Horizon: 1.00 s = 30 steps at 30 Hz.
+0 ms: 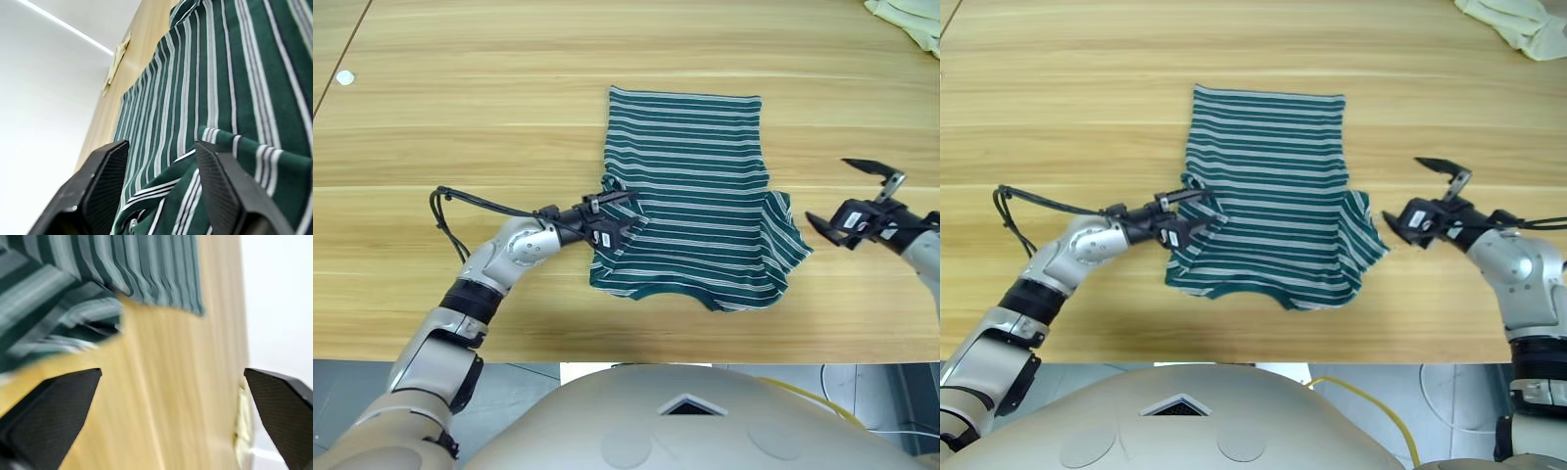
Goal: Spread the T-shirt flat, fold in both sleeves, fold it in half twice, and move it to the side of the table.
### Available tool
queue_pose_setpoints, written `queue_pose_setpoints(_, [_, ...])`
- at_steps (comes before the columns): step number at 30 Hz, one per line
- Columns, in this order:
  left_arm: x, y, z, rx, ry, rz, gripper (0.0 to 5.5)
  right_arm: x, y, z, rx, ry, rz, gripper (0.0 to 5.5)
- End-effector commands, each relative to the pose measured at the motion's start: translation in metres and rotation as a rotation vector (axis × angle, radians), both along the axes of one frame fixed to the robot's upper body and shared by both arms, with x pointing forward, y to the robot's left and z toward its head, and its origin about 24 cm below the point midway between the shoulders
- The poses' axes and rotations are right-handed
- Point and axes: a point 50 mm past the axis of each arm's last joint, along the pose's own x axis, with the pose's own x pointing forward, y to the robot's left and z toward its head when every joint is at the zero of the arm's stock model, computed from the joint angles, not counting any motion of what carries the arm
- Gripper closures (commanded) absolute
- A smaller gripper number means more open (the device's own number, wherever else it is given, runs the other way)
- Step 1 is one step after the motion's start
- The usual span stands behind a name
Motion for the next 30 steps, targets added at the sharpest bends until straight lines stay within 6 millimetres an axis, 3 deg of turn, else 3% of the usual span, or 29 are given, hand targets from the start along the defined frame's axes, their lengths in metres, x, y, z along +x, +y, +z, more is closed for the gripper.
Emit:
queue_pose_setpoints(1, [0.004,0.000,0.000,0.018,-0.017,-0.003,3.02,-0.015,-0.013,-0.003,-0.099,0.068,-0.023,0.10])
queue_pose_setpoints(8, [0.004,-0.002,-0.002,0.010,-0.018,-0.002,3.02,-0.044,0.008,-0.018,-0.049,0.194,0.126,0.10])
queue_pose_setpoints(19, [0.000,-0.004,-0.005,-0.002,-0.011,-0.024,3.02,-0.054,0.018,-0.042,-0.010,0.288,0.155,0.10])
queue_pose_setpoints(30, [-0.001,-0.003,-0.007,0.008,-0.019,-0.014,2.98,-0.056,0.018,-0.043,-0.018,0.310,0.171,2.00])
